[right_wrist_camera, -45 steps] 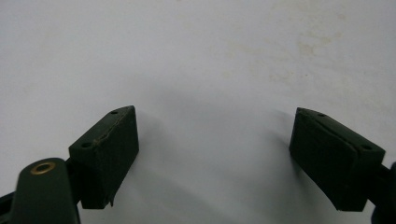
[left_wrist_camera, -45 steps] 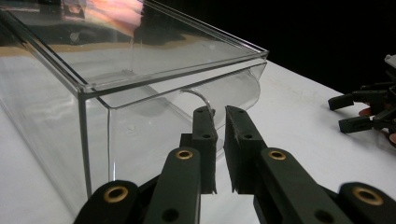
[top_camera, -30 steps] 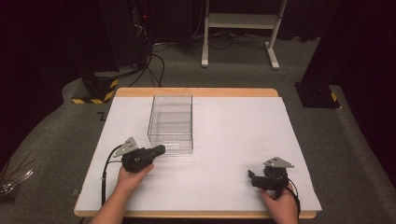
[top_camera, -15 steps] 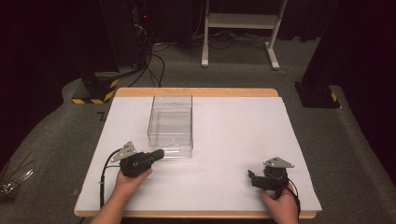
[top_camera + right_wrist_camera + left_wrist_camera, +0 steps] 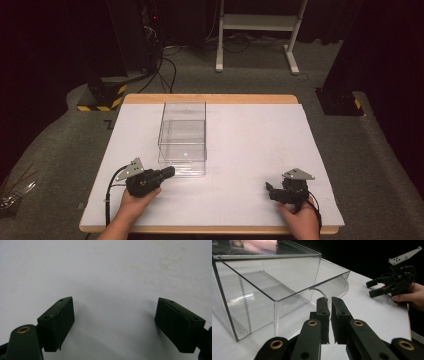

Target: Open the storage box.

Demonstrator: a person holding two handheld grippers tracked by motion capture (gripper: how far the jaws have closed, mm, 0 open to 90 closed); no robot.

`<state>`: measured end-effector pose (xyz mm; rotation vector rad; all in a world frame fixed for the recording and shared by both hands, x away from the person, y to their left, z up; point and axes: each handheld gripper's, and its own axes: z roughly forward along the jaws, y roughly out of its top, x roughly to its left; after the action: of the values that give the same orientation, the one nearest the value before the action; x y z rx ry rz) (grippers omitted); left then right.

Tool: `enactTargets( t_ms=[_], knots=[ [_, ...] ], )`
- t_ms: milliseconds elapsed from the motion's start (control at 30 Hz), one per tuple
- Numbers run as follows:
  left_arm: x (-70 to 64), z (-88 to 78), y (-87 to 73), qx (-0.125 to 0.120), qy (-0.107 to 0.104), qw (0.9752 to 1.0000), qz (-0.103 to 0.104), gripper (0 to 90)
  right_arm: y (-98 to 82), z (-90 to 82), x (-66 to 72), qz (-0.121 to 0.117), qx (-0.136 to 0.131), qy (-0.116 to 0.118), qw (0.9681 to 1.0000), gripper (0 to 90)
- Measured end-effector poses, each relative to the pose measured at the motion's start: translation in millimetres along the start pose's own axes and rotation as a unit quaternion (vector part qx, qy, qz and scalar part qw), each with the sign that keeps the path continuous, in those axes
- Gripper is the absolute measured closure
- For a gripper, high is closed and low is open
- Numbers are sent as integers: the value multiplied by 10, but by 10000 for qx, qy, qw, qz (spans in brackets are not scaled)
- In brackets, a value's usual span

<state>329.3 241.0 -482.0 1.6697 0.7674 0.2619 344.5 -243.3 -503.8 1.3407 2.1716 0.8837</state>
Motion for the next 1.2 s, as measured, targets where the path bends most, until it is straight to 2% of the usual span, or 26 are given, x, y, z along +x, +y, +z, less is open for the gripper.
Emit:
enactTargets(
  t_ms=[200, 533, 967, 1200],
  knots=[
    [-38, -53, -37, 24, -36, 10000, -36, 851, 0, 0, 0, 1, 1, 0, 10000, 162],
    [-119, -120, -63, 124, -139, 9998, 44, 856, 0, 0, 0, 0, 0, -1, 10000, 162],
    [-318, -194, -140, 264, -394, 9988, 152, 865, 0, -1, 1, 1, 0, -3, 10000, 162],
    [-366, -267, -178, 288, -432, 9985, 142, 865, 0, 0, 1, 1, -2, -2, 10000, 162]
  ],
)
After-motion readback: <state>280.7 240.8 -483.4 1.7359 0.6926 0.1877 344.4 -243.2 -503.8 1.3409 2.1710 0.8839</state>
